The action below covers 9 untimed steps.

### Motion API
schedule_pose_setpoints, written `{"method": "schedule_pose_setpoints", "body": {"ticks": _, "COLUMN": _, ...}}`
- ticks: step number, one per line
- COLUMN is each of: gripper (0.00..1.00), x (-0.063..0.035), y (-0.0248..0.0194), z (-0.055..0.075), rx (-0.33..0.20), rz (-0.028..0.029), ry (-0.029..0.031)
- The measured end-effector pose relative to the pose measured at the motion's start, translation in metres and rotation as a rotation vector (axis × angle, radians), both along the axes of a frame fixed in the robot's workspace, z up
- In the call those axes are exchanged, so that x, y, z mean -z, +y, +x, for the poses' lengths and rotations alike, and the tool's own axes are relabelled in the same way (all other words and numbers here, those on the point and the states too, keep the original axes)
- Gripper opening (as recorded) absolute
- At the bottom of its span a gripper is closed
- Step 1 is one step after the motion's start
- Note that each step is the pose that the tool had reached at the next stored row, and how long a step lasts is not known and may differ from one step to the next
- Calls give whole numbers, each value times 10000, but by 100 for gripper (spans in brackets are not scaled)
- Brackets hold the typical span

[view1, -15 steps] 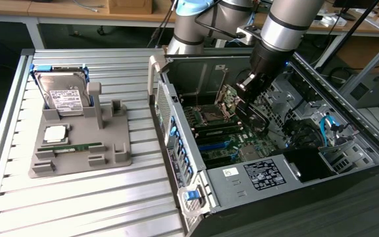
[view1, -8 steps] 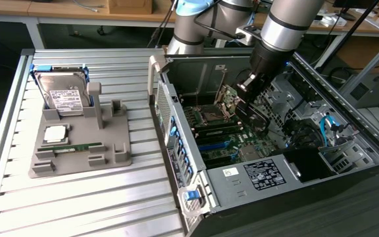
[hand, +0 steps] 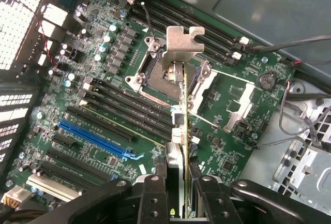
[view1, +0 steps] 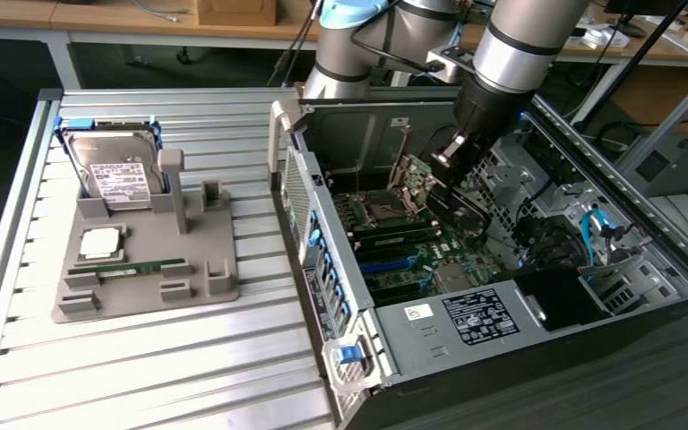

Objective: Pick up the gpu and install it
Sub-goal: 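Insert the gpu into the slot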

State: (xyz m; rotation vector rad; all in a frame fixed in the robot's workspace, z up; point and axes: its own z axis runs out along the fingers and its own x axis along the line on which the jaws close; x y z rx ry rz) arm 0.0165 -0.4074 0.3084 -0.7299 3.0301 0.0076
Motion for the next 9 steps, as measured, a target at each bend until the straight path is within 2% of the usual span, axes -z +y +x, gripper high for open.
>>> {"method": "schedule_pose_setpoints", "body": {"ticks": 9, "gripper": 27, "x": 0, "y": 0, "z": 0, "rx": -426, "rz": -1, "ry": 0}}
